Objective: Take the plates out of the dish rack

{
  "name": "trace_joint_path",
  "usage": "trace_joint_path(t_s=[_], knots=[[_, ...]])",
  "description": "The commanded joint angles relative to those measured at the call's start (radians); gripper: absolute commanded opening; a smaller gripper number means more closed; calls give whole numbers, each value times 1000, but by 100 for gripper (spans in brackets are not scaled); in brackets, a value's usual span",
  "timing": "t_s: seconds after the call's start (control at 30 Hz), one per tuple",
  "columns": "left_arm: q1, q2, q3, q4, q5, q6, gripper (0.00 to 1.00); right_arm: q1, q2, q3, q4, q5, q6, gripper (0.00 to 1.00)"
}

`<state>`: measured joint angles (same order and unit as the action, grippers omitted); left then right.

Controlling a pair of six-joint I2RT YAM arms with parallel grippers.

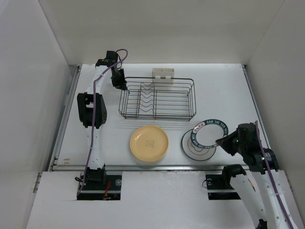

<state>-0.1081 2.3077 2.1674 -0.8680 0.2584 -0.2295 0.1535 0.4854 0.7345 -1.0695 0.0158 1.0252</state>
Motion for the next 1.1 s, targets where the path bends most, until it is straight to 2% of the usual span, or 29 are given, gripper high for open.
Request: trace_joint_path(t_s=[0.0, 0.23, 0.27, 0.37, 0.43, 0.5, 0.53, 0.63, 0.67, 0.8, 1.07], knots=[[-4, -44, 3, -5, -13, -70, 0, 0, -42, 36, -110, -11, 27, 0], [-22, -44, 3, 4, 54, -108, 0, 0, 18, -18, -67, -22, 27, 1], [-22, -56, -26, 15, 54, -108, 0, 0, 31, -30, -67, -33, 27, 3], [-22, -77, -46, 24, 64, -108, 0, 0, 21, -87, -46, -42, 36, 18], [-22, -88, -57, 24, 64, -84, 10, 0, 12, -110, -11, -68, 47, 30], [-22, -88, -57, 24, 73, -68, 18, 0, 12, -147, 12, -80, 47, 34], [-22, -88, -57, 24, 85, -58, 27, 0, 25, -159, 26, -80, 47, 45], [-22, -106, -57, 15, 73, -10, 38, 0, 55, -181, 57, -91, 33, 58], [-22, -106, -57, 1, 62, 4, 45, 0, 68, -181, 66, -80, 33, 59], [-42, -129, -37, -45, -5, 102, 59, 0, 102, -168, 92, -70, -6, 67], [-42, -238, -47, -88, -96, 228, 70, 9, 252, -190, 192, -56, -85, 68]])
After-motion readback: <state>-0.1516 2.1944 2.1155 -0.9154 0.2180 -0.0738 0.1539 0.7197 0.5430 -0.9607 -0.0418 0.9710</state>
